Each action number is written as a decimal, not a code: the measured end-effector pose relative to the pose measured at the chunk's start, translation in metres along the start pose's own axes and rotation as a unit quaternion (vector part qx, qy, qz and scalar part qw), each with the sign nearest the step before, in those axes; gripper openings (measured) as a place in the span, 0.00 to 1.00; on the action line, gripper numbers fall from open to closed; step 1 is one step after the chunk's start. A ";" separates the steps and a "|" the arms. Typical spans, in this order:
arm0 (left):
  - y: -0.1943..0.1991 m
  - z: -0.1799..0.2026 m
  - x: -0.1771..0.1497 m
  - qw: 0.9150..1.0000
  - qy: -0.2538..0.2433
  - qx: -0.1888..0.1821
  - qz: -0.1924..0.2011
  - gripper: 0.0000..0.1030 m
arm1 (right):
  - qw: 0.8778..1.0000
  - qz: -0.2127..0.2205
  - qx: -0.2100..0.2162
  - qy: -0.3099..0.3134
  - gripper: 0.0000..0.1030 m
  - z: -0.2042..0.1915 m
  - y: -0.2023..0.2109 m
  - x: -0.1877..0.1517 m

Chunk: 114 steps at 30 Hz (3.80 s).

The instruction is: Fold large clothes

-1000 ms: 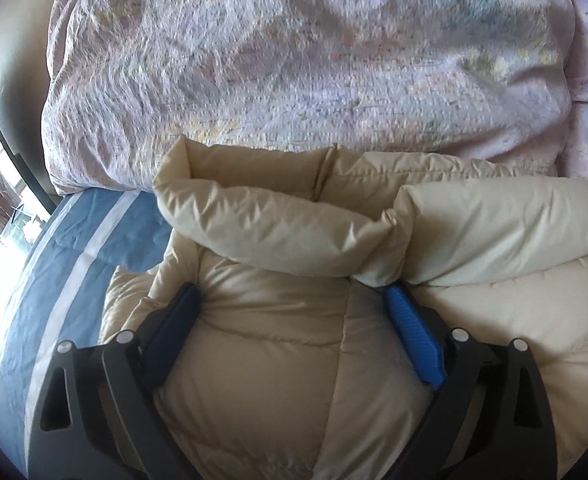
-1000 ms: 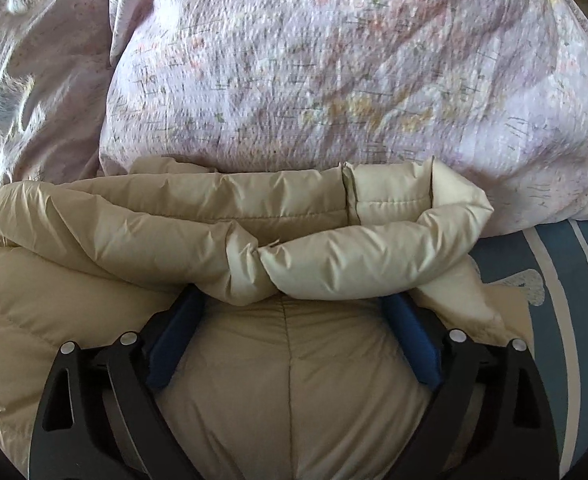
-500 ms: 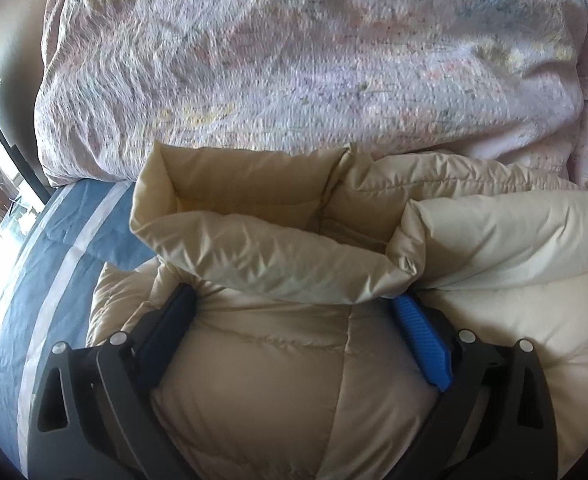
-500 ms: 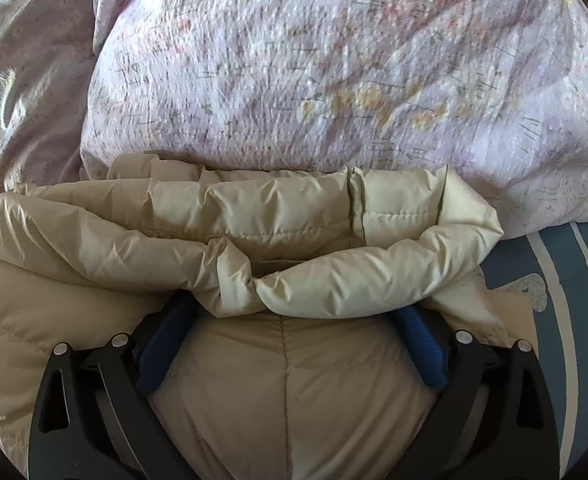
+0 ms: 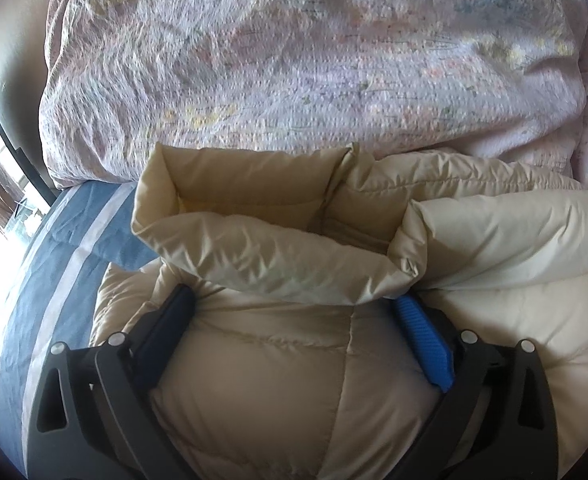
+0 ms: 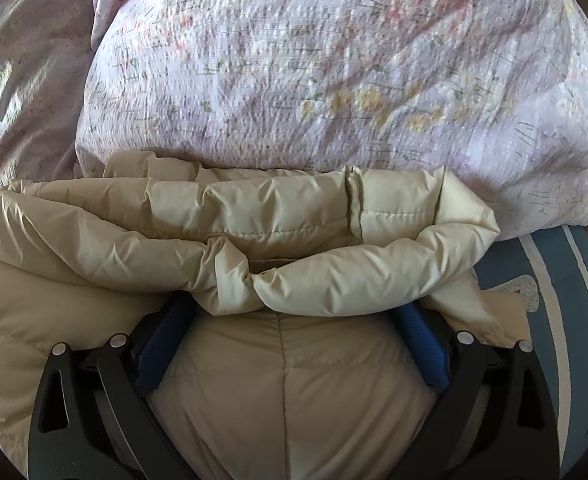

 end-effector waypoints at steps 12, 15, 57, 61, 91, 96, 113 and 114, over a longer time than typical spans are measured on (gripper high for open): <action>0.000 -0.003 0.001 1.000 -0.001 0.004 -0.004 0.97 | 1.000 -0.006 -0.001 -0.008 0.96 0.004 0.004 -0.002; 0.005 -0.004 0.001 1.000 -0.009 0.008 -0.025 0.97 | 0.999 -0.034 0.003 -0.011 0.96 0.012 0.014 -0.003; 0.113 -0.088 -0.119 0.953 0.210 -0.199 -0.086 0.18 | 0.910 -0.179 0.212 -0.308 0.19 0.120 0.141 -0.159; 0.130 -0.100 -0.132 0.960 0.182 -0.194 -0.083 0.18 | 0.907 -0.190 0.219 -0.305 0.19 0.111 0.154 -0.178; 0.174 -0.130 -0.185 0.972 0.106 -0.187 -0.094 0.79 | 0.988 -0.063 0.020 -0.136 0.57 0.078 0.226 -0.142; 0.162 -0.131 -0.177 0.968 0.124 -0.189 -0.106 0.81 | 0.992 -0.057 0.085 -0.069 0.57 -0.008 0.223 -0.123; 0.140 -0.130 -0.158 0.966 0.132 -0.191 -0.114 0.82 | 0.990 -0.080 0.115 0.028 0.57 -0.125 0.188 -0.145; 0.138 -0.130 -0.157 0.966 0.132 -0.191 -0.115 0.83 | 0.990 -0.082 0.112 0.029 0.57 -0.126 0.185 -0.147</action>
Point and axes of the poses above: each gripper's, at about its wrist camera, not at the fingertips, and y roughly against the way its jaws point, z to its right, x to its top, the point moved 9 cm from there along -y, roughly the way its jaws point, and after that the axes turned 4 degrees about -y, right-handed, at the moved point
